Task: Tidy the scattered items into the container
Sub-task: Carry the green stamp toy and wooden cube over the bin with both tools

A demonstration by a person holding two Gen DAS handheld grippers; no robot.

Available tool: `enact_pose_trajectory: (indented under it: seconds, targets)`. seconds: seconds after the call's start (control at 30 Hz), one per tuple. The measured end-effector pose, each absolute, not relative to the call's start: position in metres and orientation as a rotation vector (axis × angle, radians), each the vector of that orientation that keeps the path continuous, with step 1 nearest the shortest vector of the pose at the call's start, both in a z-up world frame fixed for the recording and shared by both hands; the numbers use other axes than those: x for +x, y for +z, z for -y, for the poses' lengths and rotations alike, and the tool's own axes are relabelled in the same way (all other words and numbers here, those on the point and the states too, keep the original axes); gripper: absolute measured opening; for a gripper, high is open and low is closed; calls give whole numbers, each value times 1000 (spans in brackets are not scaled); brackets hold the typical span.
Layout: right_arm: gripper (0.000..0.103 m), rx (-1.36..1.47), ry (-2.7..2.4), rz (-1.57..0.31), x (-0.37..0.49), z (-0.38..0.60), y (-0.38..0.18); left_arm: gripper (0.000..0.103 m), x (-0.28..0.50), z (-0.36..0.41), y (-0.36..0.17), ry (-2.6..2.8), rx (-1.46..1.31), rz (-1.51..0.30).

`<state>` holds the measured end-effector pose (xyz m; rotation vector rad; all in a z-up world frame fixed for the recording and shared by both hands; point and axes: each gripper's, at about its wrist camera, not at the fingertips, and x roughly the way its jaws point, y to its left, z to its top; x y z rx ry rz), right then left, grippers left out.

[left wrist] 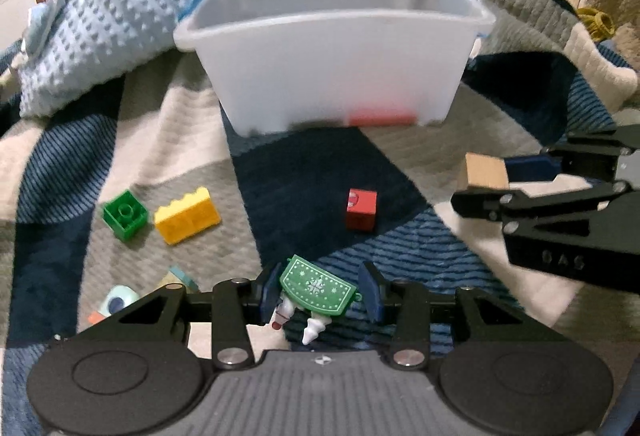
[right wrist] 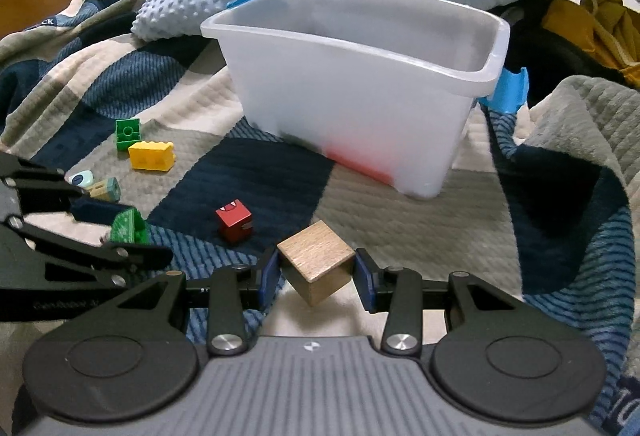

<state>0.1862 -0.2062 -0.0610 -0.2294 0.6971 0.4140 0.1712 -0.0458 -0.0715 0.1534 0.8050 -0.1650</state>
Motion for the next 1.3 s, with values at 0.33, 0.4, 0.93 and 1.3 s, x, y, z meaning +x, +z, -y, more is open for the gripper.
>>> enact_pose_trajectory:
  seconds: [0.33, 0.4, 0.93, 1.3]
  targets:
    - [44, -216, 395, -647, 167, 200, -43, 46, 157, 50, -25, -163, 189, -711]
    - [44, -212, 392, -629, 164, 198, -35, 46, 156, 53, -15, -161, 201, -692]
    - [44, -127, 354, -498, 182, 188, 19, 46, 197, 55, 48, -123, 238, -577]
    - [44, -105, 329, -455, 233, 194, 36, 46, 256, 65, 64, -118, 262, -542]
